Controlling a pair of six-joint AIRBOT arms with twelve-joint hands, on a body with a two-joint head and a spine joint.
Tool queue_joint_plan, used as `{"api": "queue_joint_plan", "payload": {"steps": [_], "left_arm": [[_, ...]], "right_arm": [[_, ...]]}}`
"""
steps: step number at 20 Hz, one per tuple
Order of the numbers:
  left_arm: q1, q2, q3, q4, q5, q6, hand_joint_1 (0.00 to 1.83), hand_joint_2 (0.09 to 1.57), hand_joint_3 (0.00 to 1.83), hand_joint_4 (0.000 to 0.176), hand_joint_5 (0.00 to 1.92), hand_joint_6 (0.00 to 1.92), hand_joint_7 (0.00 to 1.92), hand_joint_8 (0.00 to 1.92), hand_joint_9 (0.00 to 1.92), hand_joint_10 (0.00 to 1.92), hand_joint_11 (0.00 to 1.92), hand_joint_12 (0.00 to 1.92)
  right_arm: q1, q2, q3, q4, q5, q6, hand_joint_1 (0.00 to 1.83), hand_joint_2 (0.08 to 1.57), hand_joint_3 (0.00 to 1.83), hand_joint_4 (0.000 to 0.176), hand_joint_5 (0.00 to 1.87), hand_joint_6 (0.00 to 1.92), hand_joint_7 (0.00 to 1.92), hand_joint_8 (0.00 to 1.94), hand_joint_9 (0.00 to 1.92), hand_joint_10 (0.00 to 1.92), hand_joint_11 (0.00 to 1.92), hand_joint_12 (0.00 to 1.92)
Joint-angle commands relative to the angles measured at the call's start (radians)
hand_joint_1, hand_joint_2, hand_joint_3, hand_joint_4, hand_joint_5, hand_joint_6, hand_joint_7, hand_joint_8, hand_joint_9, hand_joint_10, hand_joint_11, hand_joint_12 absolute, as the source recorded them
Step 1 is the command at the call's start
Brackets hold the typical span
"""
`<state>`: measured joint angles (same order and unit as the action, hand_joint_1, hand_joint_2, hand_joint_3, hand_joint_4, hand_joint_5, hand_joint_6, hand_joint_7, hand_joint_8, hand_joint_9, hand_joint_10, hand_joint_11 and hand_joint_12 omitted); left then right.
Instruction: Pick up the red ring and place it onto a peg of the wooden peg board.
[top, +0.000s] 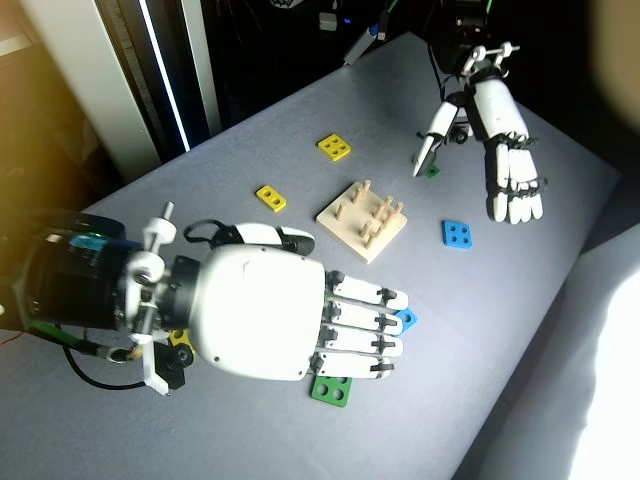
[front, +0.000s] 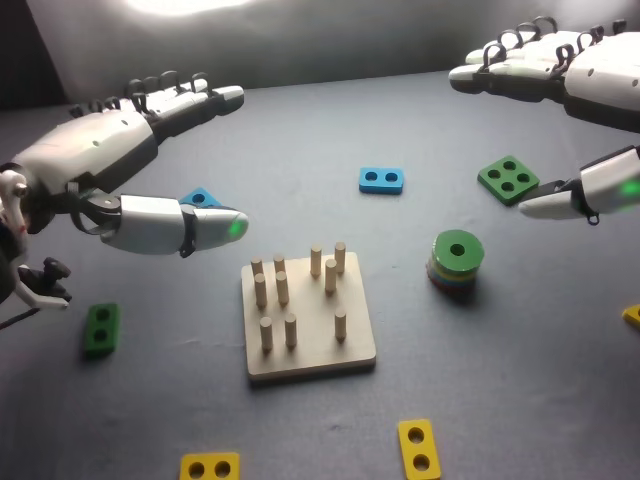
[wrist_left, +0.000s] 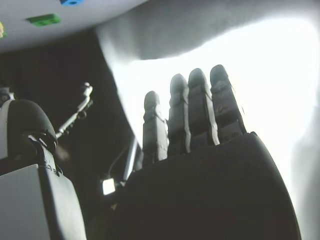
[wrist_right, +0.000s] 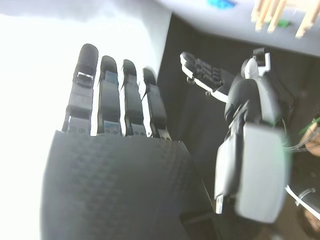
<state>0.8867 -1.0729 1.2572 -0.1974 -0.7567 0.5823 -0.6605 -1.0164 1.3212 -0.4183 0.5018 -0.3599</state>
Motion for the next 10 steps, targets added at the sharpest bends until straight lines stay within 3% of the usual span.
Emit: {"api": "queue_joint_plan", "payload": {"steps": [1, 4, 5, 6, 8, 9, 10], "left_arm": [[-0.018, -0.008, 0.011, -0.006, -0.094, 0.0, 0.5, 0.97, 0.02, 0.147, 0.07, 0.0, 0.0, 0.0, 0.0, 0.0, 0.0, 0.0], [-0.038, -0.033, 0.038, -0.004, -0.038, 0.025, 0.48, 0.97, 0.01, 0.124, 0.04, 0.0, 0.0, 0.0, 0.0, 0.0, 0.0, 0.0], [-0.041, -0.04, 0.044, -0.002, -0.027, 0.026, 0.49, 0.97, 0.01, 0.125, 0.04, 0.0, 0.0, 0.0, 0.0, 0.0, 0.0, 0.0], [-0.043, -0.044, 0.047, 0.0, -0.021, 0.026, 0.5, 0.97, 0.01, 0.126, 0.04, 0.0, 0.0, 0.0, 0.0, 0.0, 0.0, 0.0], [-0.044, -0.049, 0.05, 0.002, -0.014, 0.026, 0.5, 0.96, 0.0, 0.127, 0.04, 0.0, 0.0, 0.0, 0.0, 0.0, 0.0, 0.0], [-0.045, -0.05, 0.052, 0.004, -0.01, 0.026, 0.48, 0.96, 0.0, 0.128, 0.04, 0.0, 0.0, 0.0, 0.0, 0.0, 0.0, 0.0], [-0.046, -0.05, 0.053, 0.004, -0.008, 0.026, 0.48, 0.96, 0.0, 0.139, 0.03, 0.0, 0.0, 0.0, 0.0, 0.0, 0.0, 0.0]], "right_arm": [[0.016, -0.004, 0.009, 0.03, 0.083, -0.002, 0.87, 0.96, 0.02, 0.027, 0.07, 0.01, 0.0, 0.0, 0.0, 0.0, 0.0, 0.0], [0.016, -0.017, 0.021, 0.03, 0.065, -0.013, 0.9, 0.97, 0.02, 0.043, 0.08, 0.01, 0.01, 0.0, 0.0, 0.0, 0.0, 0.0], [0.016, -0.02, 0.023, 0.03, 0.061, -0.014, 0.9, 0.97, 0.01, 0.041, 0.09, 0.02, 0.01, 0.0, 0.0, 0.0, 0.0, 0.0], [0.016, -0.021, 0.023, 0.03, 0.06, -0.015, 0.91, 0.97, 0.02, 0.059, 0.09, 0.01, 0.01, 0.0, 0.0, 0.0, 0.0, 0.0], [0.016, -0.022, 0.023, 0.03, 0.058, -0.015, 0.89, 0.98, 0.02, 0.05, 0.1, 0.02, 0.03, 0.01, 0.0, 0.0, 0.0, 0.0], [0.016, -0.022, 0.024, 0.03, 0.057, -0.015, 0.87, 0.98, 0.02, 0.055, 0.1, 0.01, 0.04, 0.01, 0.0, 0.0, 0.0, 0.0], [0.015, -0.023, 0.024, 0.03, 0.054, -0.015, 0.88, 0.98, 0.01, 0.056, 0.1, 0.01, 0.04, 0.01, 0.0, 0.0, 0.0, 0.0]]}}
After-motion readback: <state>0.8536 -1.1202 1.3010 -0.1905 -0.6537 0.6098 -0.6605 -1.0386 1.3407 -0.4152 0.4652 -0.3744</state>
